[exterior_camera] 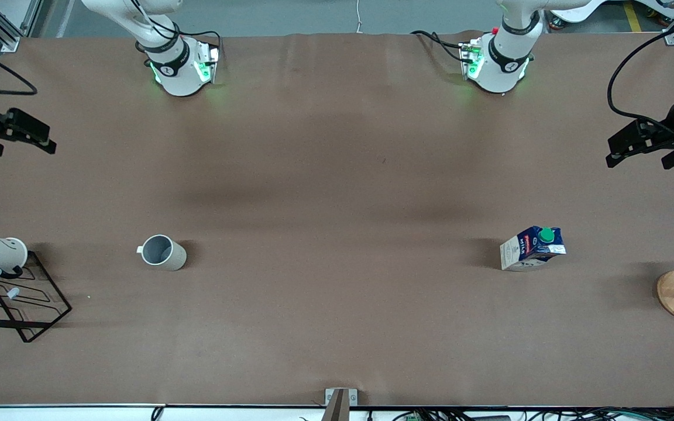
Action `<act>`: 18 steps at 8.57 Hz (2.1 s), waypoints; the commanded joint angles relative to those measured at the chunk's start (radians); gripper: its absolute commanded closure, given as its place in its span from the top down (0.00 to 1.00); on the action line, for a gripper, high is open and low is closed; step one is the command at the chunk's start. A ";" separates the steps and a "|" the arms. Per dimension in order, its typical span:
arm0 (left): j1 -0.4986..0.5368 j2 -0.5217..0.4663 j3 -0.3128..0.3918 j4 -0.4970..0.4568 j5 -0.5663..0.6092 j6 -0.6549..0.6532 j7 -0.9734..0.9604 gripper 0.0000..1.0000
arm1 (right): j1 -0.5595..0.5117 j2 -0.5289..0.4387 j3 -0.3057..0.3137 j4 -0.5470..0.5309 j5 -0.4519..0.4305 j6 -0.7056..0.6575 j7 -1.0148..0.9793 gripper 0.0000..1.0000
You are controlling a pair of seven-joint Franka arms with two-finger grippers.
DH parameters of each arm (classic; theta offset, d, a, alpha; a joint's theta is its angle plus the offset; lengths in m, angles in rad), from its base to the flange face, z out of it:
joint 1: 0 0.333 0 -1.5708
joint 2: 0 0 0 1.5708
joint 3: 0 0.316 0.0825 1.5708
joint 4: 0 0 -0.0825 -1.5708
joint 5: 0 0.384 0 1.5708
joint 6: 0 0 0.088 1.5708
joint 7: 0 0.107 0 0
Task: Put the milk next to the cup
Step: 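Reach the left gripper to the milk carton while the right gripper reaches the mug, then grasp the milk carton with the left gripper while the right gripper grasps the mug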
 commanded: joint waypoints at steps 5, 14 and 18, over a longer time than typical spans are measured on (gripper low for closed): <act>0.031 0.353 -0.009 -0.010 -0.014 0.276 -0.005 1.00 | 0.134 0.200 -0.001 -0.311 0.077 0.524 0.184 0.99; 0.012 0.343 -0.054 -0.248 -0.031 0.532 -0.005 1.00 | 0.125 0.383 -0.004 -0.417 0.067 0.898 0.179 0.99; 0.018 0.346 -0.055 -0.265 -0.026 0.548 0.008 0.63 | 0.133 0.433 -0.007 -0.416 0.035 0.920 0.174 0.99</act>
